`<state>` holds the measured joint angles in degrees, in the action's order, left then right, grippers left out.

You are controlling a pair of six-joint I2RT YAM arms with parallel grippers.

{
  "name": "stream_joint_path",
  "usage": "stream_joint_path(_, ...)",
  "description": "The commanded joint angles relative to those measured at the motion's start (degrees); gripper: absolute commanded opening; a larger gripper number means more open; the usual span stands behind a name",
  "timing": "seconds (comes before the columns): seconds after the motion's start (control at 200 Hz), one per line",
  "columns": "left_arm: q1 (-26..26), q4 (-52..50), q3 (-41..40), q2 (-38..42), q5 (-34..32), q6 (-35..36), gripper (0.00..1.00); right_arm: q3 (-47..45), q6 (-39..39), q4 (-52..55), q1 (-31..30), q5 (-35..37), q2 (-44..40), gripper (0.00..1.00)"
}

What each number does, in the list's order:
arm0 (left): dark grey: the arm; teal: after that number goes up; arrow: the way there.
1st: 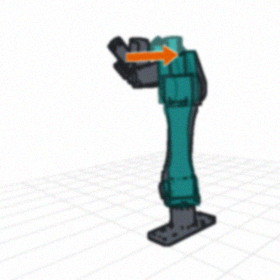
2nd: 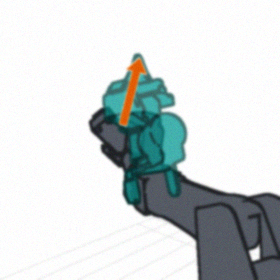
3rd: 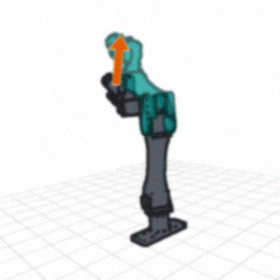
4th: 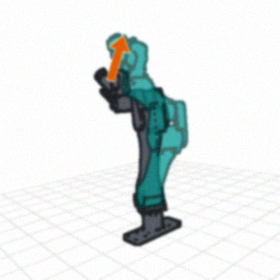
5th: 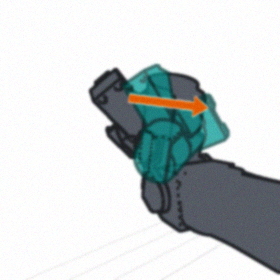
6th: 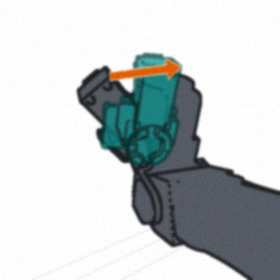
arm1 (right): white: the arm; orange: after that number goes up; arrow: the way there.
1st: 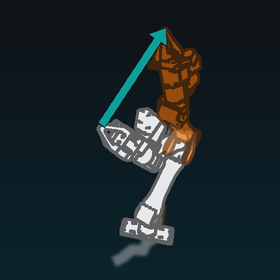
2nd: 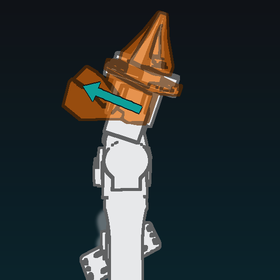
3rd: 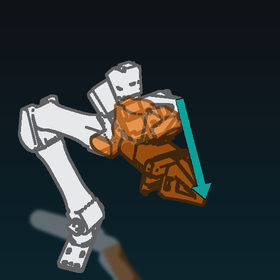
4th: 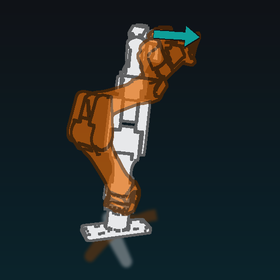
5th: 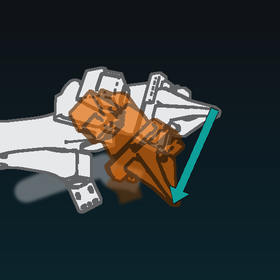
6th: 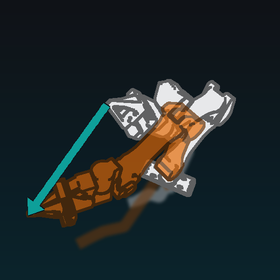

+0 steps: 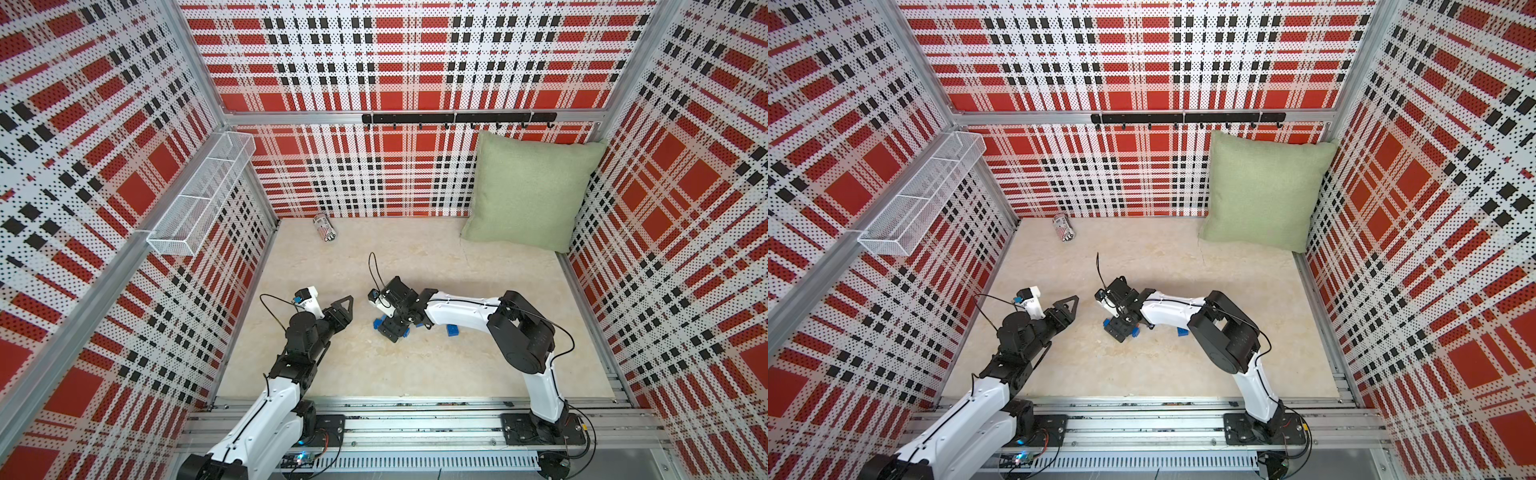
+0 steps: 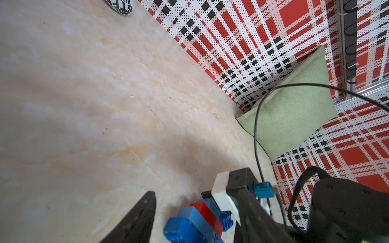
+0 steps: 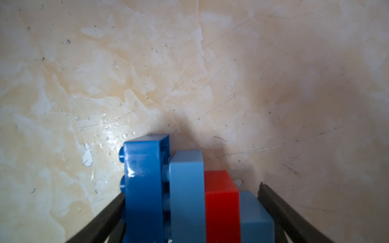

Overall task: Assemble a heart with lego
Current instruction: Assemble the lego brick with the lego brick.

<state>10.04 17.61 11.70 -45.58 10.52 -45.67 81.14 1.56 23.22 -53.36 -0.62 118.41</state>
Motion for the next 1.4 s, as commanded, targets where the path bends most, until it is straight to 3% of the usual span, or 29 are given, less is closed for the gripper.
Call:
stream_joint_path(0.0,-0.5,1.6,-0.4,0.8,0.6,0.4,0.67,-1.0,-0.8,-0.4,-0.3,0.3,-0.1,0.69)
stream_joint_path(0.24,-0.6,1.8,-0.4,0.6,0.6,0.2,0.67,-2.0,-1.6,-1.9,-0.5,0.7,-1.0,0.68)
stream_joint_path(0.421,-0.5,1.9,-0.3,0.6,0.6,0.1,0.67,-1.4,-1.6,-1.5,-0.6,0.5,-1.2,0.82)
stream_joint_path(0.571,-0.5,1.9,-0.3,0.5,0.6,0.1,0.67,-1.3,-1.6,-1.9,-0.6,0.1,-3.0,1.0)
stream_joint_path(0.882,-0.4,1.6,-0.2,1.0,0.6,0.4,0.67,-3.4,-3.3,-2.8,1.1,-2.4,-7.9,1.0)
stream_joint_path(1.398,-0.5,1.6,0.0,0.4,0.6,0.6,0.67,-2.4,-3.2,-0.6,-1.1,1.9,-2.2,1.0)
